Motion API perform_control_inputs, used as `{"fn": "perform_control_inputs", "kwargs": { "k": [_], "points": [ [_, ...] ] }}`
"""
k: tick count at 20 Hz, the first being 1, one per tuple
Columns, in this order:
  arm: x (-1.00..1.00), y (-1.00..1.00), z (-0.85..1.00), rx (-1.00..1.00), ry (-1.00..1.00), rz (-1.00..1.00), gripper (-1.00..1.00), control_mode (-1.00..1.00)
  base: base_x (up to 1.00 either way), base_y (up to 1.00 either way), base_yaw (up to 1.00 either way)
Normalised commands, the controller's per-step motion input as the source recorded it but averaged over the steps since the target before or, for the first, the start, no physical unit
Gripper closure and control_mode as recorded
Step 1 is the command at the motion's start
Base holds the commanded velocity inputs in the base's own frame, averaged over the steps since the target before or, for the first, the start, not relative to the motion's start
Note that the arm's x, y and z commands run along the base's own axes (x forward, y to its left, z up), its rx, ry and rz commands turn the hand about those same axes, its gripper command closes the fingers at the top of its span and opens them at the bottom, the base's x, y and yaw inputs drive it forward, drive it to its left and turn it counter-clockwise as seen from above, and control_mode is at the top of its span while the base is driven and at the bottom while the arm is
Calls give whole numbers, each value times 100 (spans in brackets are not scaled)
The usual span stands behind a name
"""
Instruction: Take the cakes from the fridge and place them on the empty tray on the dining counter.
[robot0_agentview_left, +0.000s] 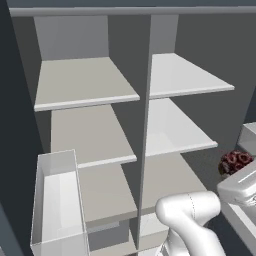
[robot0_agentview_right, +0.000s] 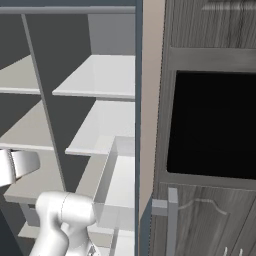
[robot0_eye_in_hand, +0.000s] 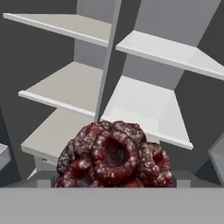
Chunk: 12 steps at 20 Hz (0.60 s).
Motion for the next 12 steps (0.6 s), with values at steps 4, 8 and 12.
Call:
{"fn": "perform_control_inputs", "kwargs": {
  "k": [4,8,12],
  "points": [
    [0,-4,0,0,0,0,100,-100,0,0,0],
    [0,0,0,0,0,0,100,100,0,0,0],
    [0,0,0,0,0,0,100,100,0,-8,0]
  ]
}}
